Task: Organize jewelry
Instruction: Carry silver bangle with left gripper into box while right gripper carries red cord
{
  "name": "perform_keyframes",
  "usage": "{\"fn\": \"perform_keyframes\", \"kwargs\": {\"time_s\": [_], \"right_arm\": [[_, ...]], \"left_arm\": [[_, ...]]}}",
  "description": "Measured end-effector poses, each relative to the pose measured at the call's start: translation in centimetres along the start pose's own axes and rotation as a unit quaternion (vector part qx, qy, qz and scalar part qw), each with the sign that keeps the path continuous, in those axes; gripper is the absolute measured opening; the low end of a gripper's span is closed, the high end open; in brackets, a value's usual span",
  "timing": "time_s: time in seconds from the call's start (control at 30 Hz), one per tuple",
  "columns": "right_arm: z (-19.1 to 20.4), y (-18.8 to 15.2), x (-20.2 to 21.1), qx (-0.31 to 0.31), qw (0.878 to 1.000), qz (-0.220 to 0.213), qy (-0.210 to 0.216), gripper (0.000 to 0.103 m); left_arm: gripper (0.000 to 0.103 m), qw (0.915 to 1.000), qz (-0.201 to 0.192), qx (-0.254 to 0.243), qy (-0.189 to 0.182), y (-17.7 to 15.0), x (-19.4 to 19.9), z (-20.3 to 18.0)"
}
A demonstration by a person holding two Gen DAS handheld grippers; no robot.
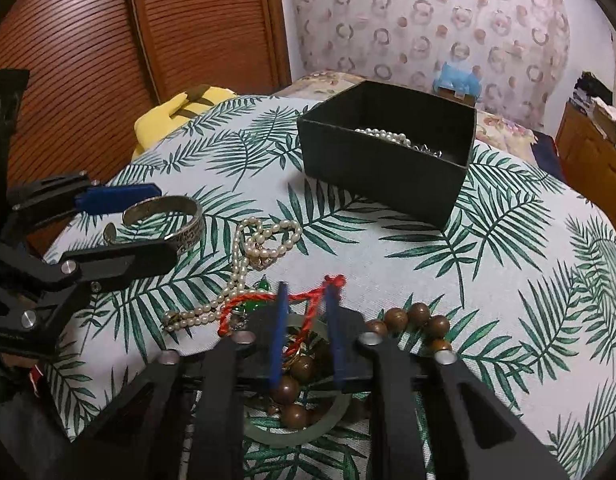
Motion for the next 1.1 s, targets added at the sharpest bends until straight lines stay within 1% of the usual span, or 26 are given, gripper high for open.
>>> {"fn": "perform_keyframes", "kwargs": {"time_s": [0.03, 0.07, 0.2, 0.37, 0.7, 0.83, 0.93, 1.1], "right_arm": [[0.1, 0.0, 0.0, 0.004, 1.0, -0.001, 0.0, 0.005], [0.1, 0.1, 0.0, 0.007, 1.0, -0.001, 0.0, 0.004], [-0.1, 0.4, 0.5, 0.017, 1.0, -0.009, -0.005, 0.004], [-0.9, 1.4, 2.0, 0.021, 0.999, -0.03, -0.008, 0.004], [-4.3, 4.5, 4.2, 0.019, 0.997, -0.072, -0.028, 0.004], [-6.0, 6.4, 4.6, 0.02, 0.995, -0.089, -0.034, 0.004], [-7.1, 7.9, 4.6, 0.022, 0.994, -0.1, -0.038, 0.004], [-8.7, 10.5, 3.7, 0.02, 0.992, -0.117, -0.037, 0.004]], "left_arm": [[0.058, 1.0, 0.0, 0.0, 0.001, 0.0, 0.0, 0.1], [0.058, 1.0, 0.0, -0.001, 0.001, 0.1, -0.1, 0.1], [0.058, 1.0, 0.003, -0.004, 0.0, 0.5, -0.3, 0.0], [0.058, 0.9999, -0.003, -0.012, 0.0, 1.5, -0.6, -0.2], [0.058, 0.9994, -0.018, -0.029, -0.008, 5.2, -1.9, -0.9], [0.058, 0.9994, -0.021, -0.027, -0.007, 6.8, -2.9, -0.7], [0.058, 0.9994, -0.028, -0.022, 0.0, 8.1, -3.4, -0.3], [0.058, 0.9994, -0.031, -0.016, 0.007, 9.8, -4.5, 0.3]]}}
Point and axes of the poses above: each gripper's, at about its wrist camera, not at the fingertips, and x roughly against the way its jaws point, z to its left, y to its top, the point moved 3 cm from there along -x, roughly the way its jaws point, and after that the axes turned 2 degrees about -z, right-handed, at the moved point
